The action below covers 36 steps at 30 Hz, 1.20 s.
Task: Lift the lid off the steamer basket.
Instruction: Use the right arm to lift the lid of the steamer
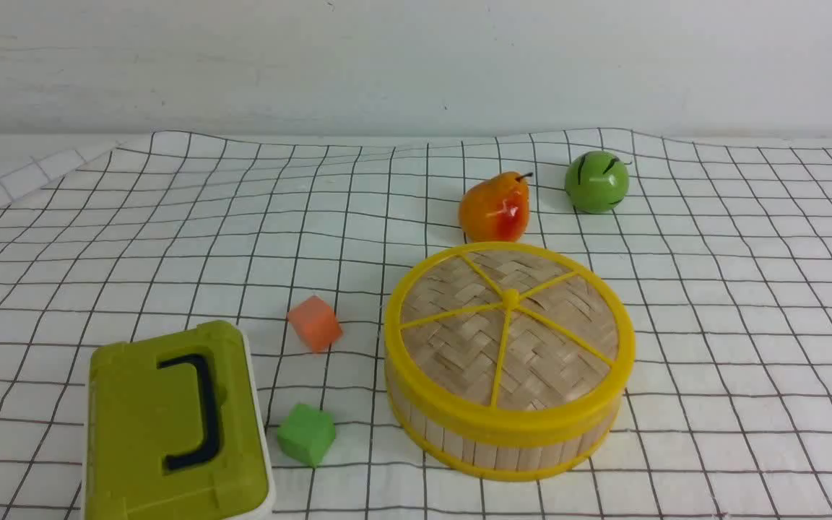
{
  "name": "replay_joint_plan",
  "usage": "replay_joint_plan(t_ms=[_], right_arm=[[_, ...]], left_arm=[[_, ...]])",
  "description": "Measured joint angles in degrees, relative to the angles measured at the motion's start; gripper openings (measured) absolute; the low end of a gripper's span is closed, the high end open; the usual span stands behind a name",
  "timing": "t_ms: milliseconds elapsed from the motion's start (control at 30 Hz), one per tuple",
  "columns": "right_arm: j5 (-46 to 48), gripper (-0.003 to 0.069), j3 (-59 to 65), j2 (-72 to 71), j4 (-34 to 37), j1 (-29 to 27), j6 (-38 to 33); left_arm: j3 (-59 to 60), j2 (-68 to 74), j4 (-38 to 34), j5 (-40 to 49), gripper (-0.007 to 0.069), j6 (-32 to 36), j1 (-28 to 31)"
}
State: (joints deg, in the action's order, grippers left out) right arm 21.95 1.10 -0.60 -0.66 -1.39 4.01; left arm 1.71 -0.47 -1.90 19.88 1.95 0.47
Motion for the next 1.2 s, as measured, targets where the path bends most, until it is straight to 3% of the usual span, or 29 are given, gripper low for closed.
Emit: replay_joint_plan(t_ms=[1200], right_arm=[[0.0, 0.0115, 0.0, 0.0, 0.0, 0.0, 0.0]], left_arm=[[0.0, 0.0, 0.0, 0.0, 0.0239, 0.0, 0.0]])
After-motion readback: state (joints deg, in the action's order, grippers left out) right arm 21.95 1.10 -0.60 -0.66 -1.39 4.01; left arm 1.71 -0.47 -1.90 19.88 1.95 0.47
